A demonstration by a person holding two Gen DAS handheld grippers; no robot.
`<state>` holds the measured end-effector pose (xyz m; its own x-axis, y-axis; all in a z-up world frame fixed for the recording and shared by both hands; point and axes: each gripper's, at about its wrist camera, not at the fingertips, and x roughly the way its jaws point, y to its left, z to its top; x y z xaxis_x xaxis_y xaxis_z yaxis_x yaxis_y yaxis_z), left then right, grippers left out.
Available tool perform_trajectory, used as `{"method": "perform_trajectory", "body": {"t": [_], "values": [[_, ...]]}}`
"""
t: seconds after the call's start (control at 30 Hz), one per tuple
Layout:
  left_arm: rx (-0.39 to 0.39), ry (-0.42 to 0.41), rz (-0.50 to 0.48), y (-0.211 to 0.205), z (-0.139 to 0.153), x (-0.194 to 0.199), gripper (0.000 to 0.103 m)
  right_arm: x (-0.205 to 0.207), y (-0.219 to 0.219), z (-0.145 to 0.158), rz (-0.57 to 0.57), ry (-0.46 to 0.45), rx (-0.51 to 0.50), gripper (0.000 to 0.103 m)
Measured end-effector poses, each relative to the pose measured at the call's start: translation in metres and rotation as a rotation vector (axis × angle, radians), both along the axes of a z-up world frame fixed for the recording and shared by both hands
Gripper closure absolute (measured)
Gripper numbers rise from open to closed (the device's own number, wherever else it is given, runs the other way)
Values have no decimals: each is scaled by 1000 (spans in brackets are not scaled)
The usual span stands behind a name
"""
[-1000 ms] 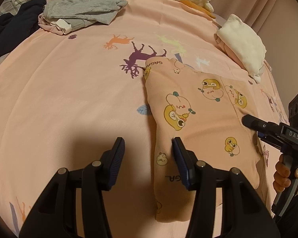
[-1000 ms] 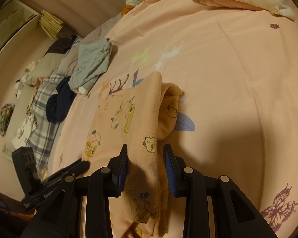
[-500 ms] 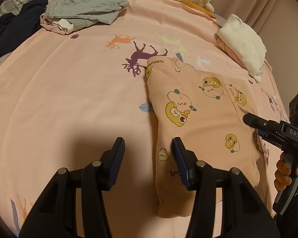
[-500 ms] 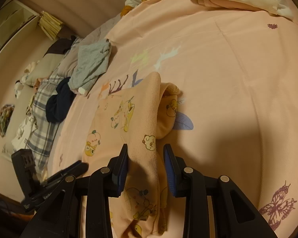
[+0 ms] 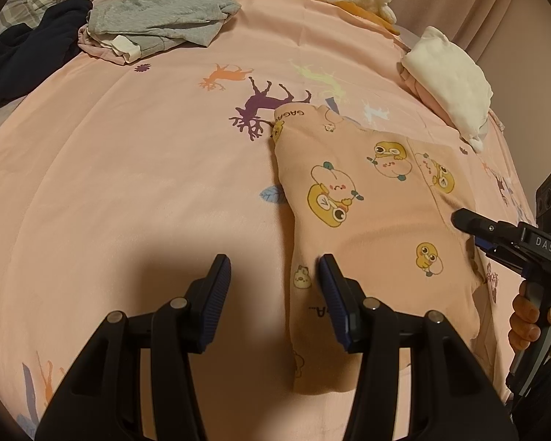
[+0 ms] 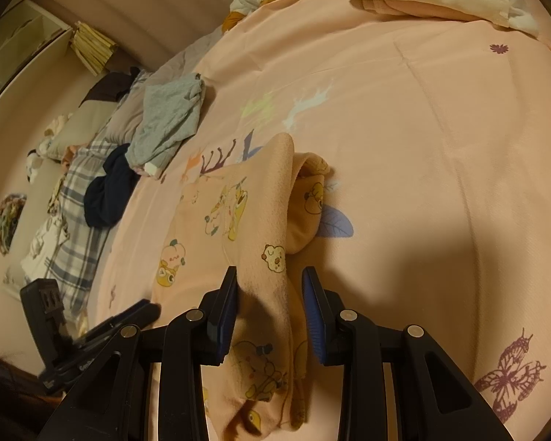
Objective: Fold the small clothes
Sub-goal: 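Lower the folded end onto the garment and press it flat with both grippers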
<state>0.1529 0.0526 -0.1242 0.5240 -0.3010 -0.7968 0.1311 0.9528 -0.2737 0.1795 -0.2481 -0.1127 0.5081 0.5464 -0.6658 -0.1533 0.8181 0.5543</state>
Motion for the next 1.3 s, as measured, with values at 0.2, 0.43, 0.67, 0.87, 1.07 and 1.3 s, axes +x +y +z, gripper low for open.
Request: {"method": "perform_trajectory", "body": {"t": [0.2,0.43,0.67,0.87,1.07,1.3], "values": [[7,-2,4,1,1,-4,52,2,-2,0,0,0,-3,70],[10,-1,11,0,2,-6,52,3,-2,0,0,1,-3,70],[21,-2,22,0,4,-10,52,5,-8,0,-3,-2,-9,70],[33,5,37,2,4,-14,55,4,-6,1,-3,-3,-11,70],[35,11,54,5,4,-19,55,2,-8,2,-3,-5,-10,70],[34,7,60,5,6,-23,55,1,-10,3,-4,-6,-10,70]]}}
